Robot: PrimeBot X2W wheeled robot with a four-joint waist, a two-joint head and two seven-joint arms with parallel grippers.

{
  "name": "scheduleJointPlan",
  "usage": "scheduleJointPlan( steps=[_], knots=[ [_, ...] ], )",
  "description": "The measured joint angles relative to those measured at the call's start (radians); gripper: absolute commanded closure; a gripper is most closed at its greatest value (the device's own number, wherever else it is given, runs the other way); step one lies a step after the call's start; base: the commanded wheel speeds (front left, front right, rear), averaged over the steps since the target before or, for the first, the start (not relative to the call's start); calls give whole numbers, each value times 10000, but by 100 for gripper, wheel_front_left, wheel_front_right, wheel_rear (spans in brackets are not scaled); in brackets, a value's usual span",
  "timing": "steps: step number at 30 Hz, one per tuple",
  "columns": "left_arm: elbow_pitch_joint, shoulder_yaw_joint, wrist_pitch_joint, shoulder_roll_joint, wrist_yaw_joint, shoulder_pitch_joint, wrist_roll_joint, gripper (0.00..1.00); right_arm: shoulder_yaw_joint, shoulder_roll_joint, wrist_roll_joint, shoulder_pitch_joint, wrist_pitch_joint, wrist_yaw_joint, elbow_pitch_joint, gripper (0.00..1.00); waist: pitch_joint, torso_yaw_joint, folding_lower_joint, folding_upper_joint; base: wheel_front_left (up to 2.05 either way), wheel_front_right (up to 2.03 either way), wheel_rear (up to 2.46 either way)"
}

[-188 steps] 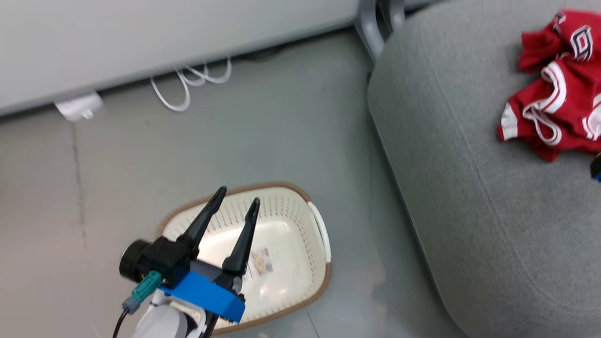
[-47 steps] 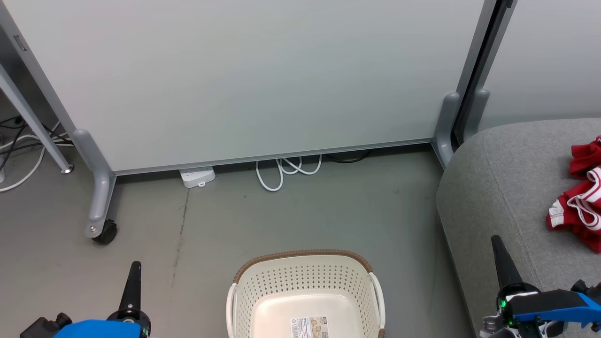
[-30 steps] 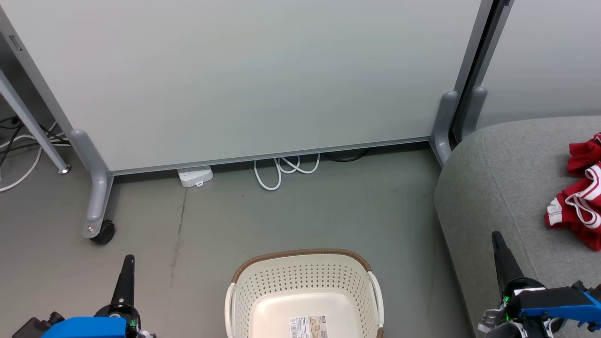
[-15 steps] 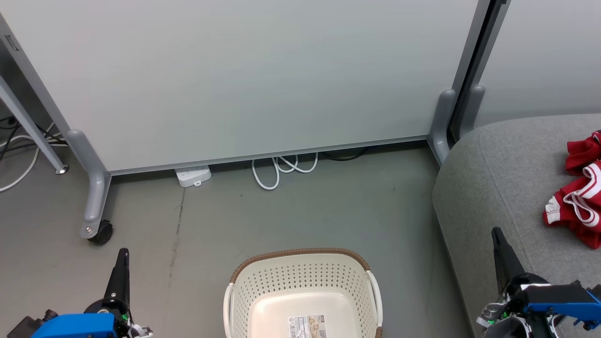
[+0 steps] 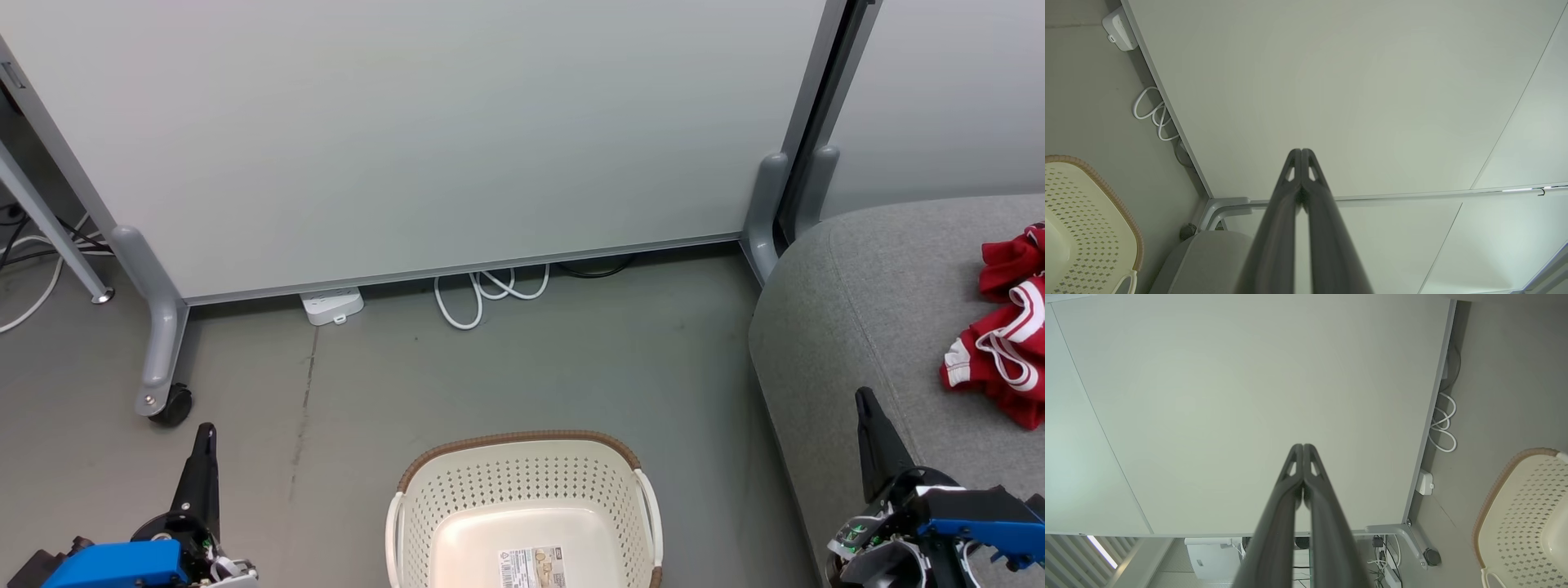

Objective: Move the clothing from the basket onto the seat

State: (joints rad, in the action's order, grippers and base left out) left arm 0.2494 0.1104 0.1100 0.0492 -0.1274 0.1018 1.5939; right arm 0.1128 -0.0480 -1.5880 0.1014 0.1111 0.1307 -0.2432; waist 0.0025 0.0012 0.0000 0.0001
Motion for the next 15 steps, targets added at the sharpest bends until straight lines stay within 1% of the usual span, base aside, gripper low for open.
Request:
scheduleJointPlan(
  steps=[4,15],
  knots=[
    [-36,48,35,-4,0,5,173,100,4,0,-226,18,21,0,-19,100,6,-13,0,0,0,0,0],
    [-36,50,35,-6,0,7,173,100,6,-2,-230,21,21,0,-19,100,6,-13,0,0,0,0,0]
  ],
)
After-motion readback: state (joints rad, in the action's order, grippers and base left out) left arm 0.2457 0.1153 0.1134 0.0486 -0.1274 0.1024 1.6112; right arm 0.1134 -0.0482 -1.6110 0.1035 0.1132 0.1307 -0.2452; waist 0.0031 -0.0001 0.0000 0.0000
